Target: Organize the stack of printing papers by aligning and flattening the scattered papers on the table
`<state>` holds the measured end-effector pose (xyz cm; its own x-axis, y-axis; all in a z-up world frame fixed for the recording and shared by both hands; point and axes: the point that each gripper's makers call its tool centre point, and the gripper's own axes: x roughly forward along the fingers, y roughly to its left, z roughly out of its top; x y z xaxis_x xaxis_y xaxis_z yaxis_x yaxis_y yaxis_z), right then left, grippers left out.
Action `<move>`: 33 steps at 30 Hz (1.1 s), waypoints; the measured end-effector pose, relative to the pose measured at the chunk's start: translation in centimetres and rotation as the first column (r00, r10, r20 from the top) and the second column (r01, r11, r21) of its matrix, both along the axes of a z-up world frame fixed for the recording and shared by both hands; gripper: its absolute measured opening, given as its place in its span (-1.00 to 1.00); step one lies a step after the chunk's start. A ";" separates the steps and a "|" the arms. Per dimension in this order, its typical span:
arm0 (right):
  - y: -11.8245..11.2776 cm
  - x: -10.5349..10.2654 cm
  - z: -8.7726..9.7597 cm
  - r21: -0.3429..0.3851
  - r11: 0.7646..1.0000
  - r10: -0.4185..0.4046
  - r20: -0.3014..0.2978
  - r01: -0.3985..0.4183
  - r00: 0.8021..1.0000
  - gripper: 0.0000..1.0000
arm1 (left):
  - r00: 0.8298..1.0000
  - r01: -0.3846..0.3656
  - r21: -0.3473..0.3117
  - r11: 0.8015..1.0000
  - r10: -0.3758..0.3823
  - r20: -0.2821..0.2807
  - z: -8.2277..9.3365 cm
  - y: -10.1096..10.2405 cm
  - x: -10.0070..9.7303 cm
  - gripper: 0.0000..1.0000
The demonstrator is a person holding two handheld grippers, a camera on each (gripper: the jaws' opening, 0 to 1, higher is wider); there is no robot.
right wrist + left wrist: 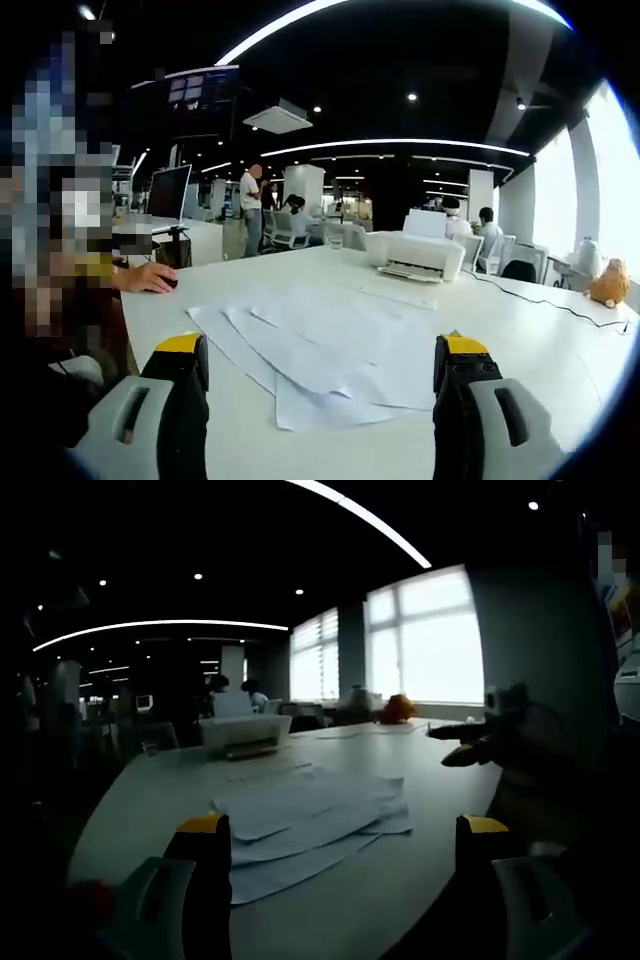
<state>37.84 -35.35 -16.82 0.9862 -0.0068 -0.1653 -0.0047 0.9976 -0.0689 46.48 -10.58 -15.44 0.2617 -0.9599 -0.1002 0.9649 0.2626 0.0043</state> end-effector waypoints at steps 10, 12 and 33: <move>-0.2 2.4 0.2 0.026 1.000 0.003 0.008 -0.004 1.000 0.77 | 1.000 0.005 0.000 1.000 -0.005 0.000 -0.1 -0.3 -0.2 0.90; -0.2 2.6 0.2 0.024 1.000 0.002 0.007 -0.003 1.000 0.77 | 1.000 0.007 -0.002 1.000 -0.007 0.000 0.0 -0.3 -0.3 0.90; 0.0 5.5 0.0 0.024 1.000 0.006 0.001 -0.006 1.000 0.76 | 1.000 0.016 0.001 1.000 -0.016 0.010 0.2 -0.3 -0.6 0.90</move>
